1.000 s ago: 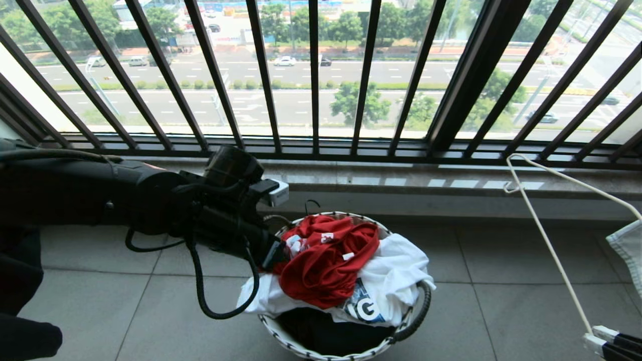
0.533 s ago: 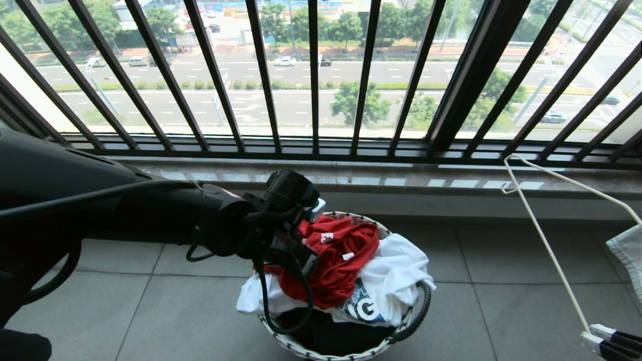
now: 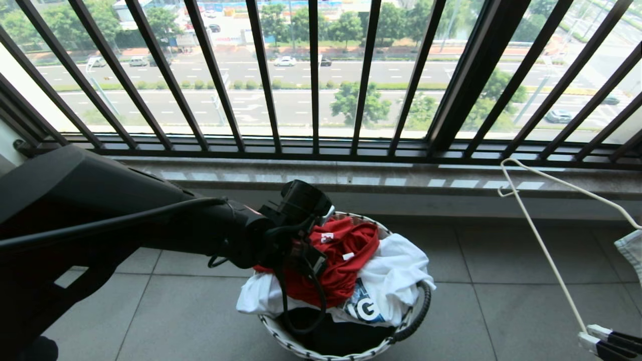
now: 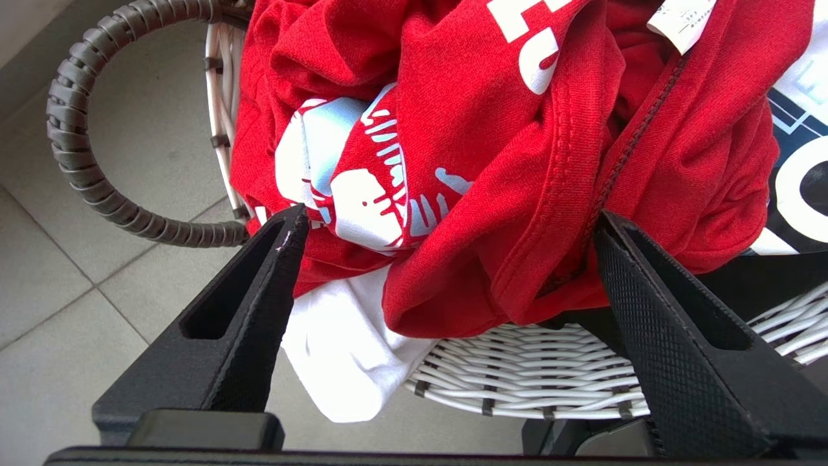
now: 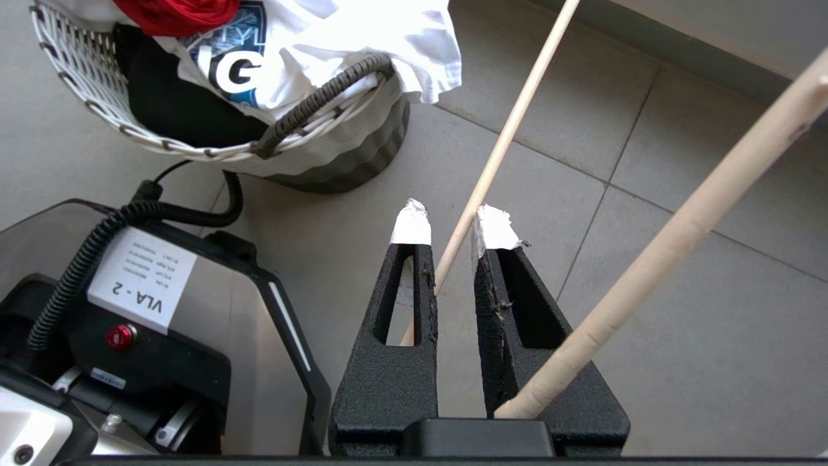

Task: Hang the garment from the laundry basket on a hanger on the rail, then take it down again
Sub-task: Pick up clothes from the basket

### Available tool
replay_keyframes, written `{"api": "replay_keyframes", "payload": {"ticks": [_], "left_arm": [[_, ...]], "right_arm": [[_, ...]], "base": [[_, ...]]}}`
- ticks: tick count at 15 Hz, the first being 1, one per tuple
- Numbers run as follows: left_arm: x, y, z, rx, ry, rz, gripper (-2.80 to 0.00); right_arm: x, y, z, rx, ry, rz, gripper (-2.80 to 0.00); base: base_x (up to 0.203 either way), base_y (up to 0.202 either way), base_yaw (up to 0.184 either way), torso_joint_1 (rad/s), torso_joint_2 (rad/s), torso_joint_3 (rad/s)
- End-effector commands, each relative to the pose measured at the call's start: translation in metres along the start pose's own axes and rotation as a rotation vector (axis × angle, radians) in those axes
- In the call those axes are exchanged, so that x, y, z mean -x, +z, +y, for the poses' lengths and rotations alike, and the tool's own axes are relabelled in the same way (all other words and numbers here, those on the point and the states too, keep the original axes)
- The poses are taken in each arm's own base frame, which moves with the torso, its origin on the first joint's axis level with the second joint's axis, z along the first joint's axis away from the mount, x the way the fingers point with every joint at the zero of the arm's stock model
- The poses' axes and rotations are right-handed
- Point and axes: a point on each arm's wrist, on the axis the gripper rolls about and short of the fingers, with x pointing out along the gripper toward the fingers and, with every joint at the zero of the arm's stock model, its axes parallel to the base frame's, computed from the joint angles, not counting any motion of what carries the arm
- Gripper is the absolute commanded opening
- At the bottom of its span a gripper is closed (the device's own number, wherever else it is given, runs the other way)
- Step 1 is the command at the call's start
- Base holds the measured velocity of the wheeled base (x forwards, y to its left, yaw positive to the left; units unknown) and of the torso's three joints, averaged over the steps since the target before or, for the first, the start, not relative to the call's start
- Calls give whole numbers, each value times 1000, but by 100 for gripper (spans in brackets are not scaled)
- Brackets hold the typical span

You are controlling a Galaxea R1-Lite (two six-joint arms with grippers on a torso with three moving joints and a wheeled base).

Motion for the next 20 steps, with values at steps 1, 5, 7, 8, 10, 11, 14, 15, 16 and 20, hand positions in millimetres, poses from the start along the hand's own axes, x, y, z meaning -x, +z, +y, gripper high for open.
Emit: {"api": "replay_keyframes", "payload": {"ticks": [1,5,7,8,10,11,14,15,16,20], "left_arm": [[-6,-5,-5,-10,6,16,0],[-24,-11,-15,-13,13,14,0],[-33,-13,-16,-15,40,10,0],[-34,-13,-16,-16,41,13,0],[-35,-12,-17,-15,43,9,0],[-35,-12,-17,-15,44,9,-280],[-35,-14,-17,-15,42,14,-280],[-35,-14,-17,-11,43,14,-280],[-34,-14,-16,-5,45,14,-280],[-31,-18,-14,1,74,14,-280]], "right_arm": [[0,1,0,4,-1,-8,-280],[-1,1,0,10,0,-7,-280],[-1,0,0,27,0,-3,-280],[-1,-1,0,36,2,0,-280],[-1,-1,0,40,2,-1,-280],[-1,-2,0,39,1,2,-280],[-1,-3,0,40,4,5,-280],[-2,-3,1,39,4,7,-280],[-2,-4,1,39,4,9,-280],[-1,-6,1,39,6,8,-280]], "base": [[0,0,0,0,0,0],[0,0,0,0,0,0],[0,0,0,0,0,0],[0,0,0,0,0,0],[0,0,0,0,0,0],[0,0,0,0,0,0],[0,0,0,0,0,0],[0,0,0,0,0,0],[0,0,0,0,0,0],[0,0,0,0,0,0]]}}
